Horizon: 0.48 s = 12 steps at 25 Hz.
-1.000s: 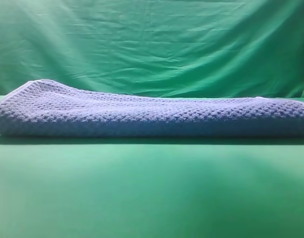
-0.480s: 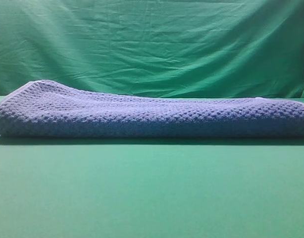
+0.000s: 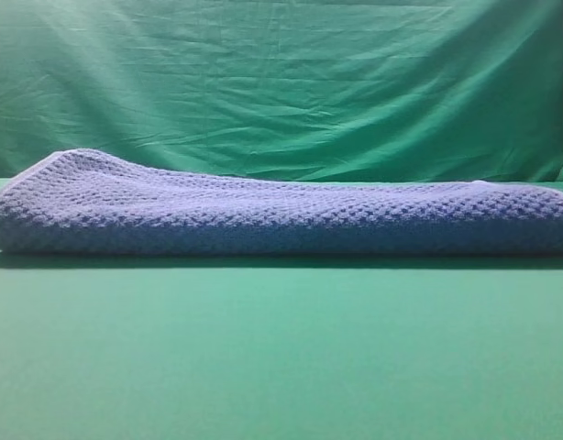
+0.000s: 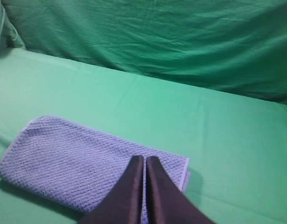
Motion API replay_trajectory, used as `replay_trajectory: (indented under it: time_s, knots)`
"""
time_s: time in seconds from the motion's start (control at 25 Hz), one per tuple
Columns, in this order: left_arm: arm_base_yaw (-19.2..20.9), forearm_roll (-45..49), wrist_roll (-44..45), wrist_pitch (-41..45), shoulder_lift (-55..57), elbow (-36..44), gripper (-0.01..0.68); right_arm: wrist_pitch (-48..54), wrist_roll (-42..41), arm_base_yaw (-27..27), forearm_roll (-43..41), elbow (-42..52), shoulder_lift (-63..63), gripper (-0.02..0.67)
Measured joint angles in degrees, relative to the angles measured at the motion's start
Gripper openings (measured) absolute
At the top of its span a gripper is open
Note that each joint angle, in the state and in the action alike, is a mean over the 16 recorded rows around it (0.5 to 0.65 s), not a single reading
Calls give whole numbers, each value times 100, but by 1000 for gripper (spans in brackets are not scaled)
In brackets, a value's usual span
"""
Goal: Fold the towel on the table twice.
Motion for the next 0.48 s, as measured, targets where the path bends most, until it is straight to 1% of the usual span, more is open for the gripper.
replay_trajectory:
  time_s: [0.28, 0.48]
  knots:
    - [0, 469, -244, 18, -1477, 1069, 0, -597, -330, 0, 176, 1351, -1224, 0]
    - [0, 706, -334, -91, -2212, 1671, 0, -979, -563, 0, 350, 2195, -2025, 0]
